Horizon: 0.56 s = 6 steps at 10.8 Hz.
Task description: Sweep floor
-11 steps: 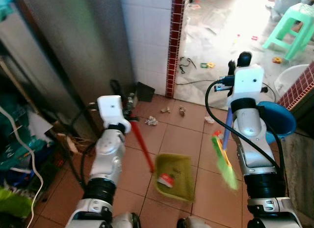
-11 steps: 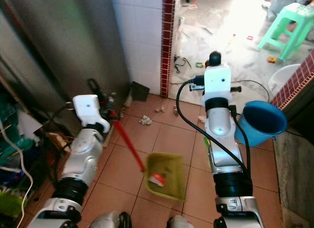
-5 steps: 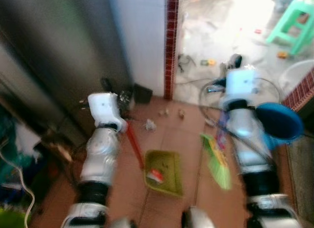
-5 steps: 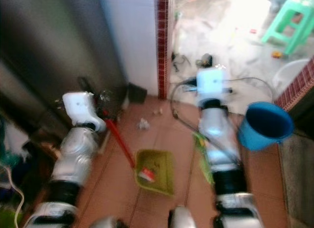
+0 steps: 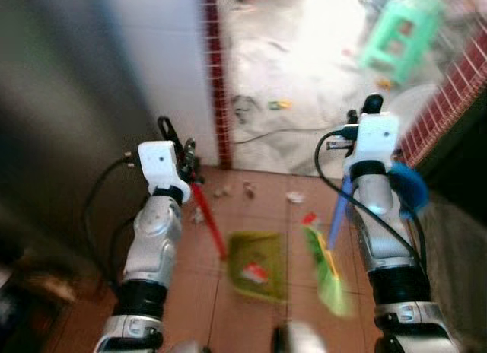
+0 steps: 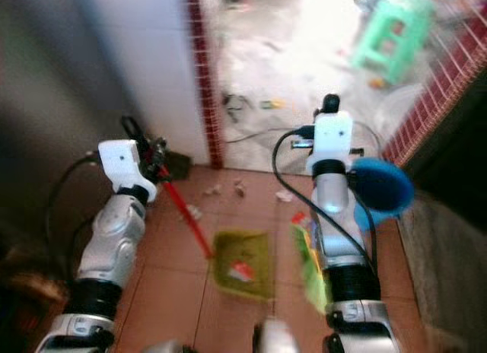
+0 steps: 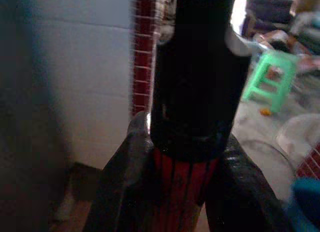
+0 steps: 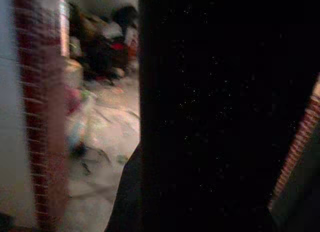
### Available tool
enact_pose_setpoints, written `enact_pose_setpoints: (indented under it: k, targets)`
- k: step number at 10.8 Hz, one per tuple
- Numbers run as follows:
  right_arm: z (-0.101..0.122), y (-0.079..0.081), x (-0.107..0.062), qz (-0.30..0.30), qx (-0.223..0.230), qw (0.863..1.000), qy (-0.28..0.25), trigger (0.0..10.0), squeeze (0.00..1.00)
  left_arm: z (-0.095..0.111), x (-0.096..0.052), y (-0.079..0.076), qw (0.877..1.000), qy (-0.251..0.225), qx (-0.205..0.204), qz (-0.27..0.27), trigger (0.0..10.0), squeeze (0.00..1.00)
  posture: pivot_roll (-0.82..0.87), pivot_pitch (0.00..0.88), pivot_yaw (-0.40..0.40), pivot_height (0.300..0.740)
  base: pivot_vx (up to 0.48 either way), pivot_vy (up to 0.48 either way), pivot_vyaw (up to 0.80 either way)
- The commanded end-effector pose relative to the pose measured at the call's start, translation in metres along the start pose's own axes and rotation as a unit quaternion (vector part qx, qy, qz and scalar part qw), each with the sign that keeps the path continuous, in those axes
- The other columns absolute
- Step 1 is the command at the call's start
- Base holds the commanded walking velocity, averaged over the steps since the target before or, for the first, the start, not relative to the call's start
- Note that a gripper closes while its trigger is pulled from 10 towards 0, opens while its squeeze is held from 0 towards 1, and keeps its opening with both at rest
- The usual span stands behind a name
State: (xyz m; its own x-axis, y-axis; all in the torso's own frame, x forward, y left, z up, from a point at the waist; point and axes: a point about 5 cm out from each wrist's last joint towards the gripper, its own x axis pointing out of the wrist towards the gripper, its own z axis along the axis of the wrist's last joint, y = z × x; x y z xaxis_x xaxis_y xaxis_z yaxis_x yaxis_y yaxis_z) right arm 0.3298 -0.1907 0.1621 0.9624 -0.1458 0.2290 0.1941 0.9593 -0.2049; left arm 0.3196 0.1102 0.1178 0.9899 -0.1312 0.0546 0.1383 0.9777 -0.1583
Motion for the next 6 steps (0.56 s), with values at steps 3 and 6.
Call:
enact_pose_setpoints:
  k: [3,6]
  targets:
    - [0.03,0.01,0.007,0.011,-0.004,0.998,-0.066,10.0,0.0,0.017,0.002,0.004,0.999,-0.031,-0.017,0.007,10.0,0.0,-0.07,0.047,0.044,0.74,0.407,0.0,0.0]
    - [0.034,0.013,0.01,0.018,-0.009,0.997,-0.077,10.0,0.0,0.017,0.004,0.001,0.999,-0.03,-0.018,0.005,10.0,0.0,-0.07,0.04,0.04,0.74,0.407,0.0,0.0]
